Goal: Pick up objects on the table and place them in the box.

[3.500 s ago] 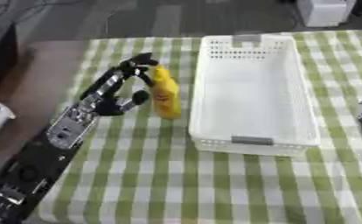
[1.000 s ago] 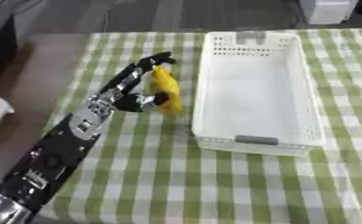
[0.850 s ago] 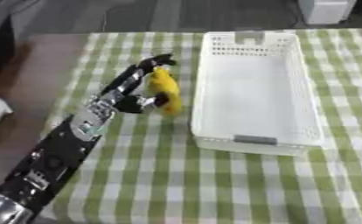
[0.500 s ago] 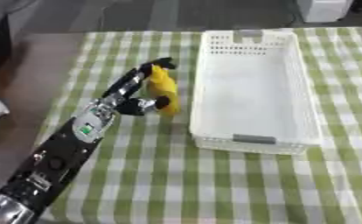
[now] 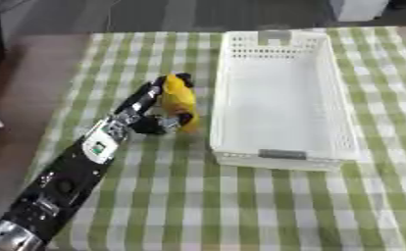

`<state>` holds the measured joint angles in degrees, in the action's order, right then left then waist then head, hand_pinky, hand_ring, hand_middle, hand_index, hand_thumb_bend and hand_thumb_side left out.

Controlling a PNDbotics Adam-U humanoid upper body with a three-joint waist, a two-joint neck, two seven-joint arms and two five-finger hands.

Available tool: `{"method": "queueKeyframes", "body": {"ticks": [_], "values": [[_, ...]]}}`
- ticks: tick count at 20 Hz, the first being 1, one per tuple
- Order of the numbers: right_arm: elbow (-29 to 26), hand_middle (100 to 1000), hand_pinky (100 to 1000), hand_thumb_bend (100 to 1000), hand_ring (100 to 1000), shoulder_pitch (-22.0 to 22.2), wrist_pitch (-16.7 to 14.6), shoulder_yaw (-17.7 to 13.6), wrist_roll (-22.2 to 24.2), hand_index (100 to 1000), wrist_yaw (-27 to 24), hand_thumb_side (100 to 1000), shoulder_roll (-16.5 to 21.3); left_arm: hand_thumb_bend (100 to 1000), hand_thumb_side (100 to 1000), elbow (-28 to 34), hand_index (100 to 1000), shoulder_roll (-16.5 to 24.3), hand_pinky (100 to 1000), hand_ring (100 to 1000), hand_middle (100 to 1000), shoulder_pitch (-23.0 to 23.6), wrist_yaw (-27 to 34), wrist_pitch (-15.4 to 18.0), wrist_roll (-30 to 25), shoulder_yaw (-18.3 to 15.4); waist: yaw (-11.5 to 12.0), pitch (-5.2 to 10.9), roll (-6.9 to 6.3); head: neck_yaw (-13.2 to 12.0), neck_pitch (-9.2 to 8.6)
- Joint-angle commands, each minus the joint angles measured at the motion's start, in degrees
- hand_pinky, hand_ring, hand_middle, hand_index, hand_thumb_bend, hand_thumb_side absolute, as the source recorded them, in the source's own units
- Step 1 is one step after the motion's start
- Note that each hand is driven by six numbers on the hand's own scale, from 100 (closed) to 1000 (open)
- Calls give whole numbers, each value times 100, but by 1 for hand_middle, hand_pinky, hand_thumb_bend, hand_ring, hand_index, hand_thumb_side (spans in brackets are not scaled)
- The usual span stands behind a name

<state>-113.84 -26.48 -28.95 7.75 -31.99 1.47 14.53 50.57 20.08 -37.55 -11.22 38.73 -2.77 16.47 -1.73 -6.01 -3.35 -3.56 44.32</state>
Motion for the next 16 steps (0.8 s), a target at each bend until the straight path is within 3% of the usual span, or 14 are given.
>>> {"method": "queueKeyframes", "body": {"ticks": [1,3,5,7,10,16], "values": [[-75,694,419,100,632,-125,15,-20,24,762,-37,948,-19,100,643,0,660,43,124,100,413,-60,208,-100,199,-117,-20,60,28,-48,-20],[-75,694,419,100,632,-134,12,-21,25,762,-43,946,-28,100,584,-22,548,22,100,100,291,-52,362,-120,369,-123,-37,55,31,-67,-20],[-75,694,419,100,632,-145,11,-24,24,762,-50,947,-37,100,555,-34,431,18,100,100,100,-45,492,-114,565,-133,-54,50,34,-91,-20],[-75,692,419,100,631,-156,9,-30,19,762,-57,948,-46,100,519,-37,382,35,100,100,100,-31,503,-116,964,-192,-70,46,35,-122,-20],[-75,691,419,100,631,-164,0,-41,9,761,-64,948,-47,100,535,25,364,50,100,100,100,-14,485,-173,1458,-186,-79,45,31,-151,-20],[-75,690,417,100,630,-101,-4,-69,-29,760,-40,947,-8,100,547,390,343,140,100,100,100,-77,694,-480,1606,-79,1,83,21,-163,-20]]}}
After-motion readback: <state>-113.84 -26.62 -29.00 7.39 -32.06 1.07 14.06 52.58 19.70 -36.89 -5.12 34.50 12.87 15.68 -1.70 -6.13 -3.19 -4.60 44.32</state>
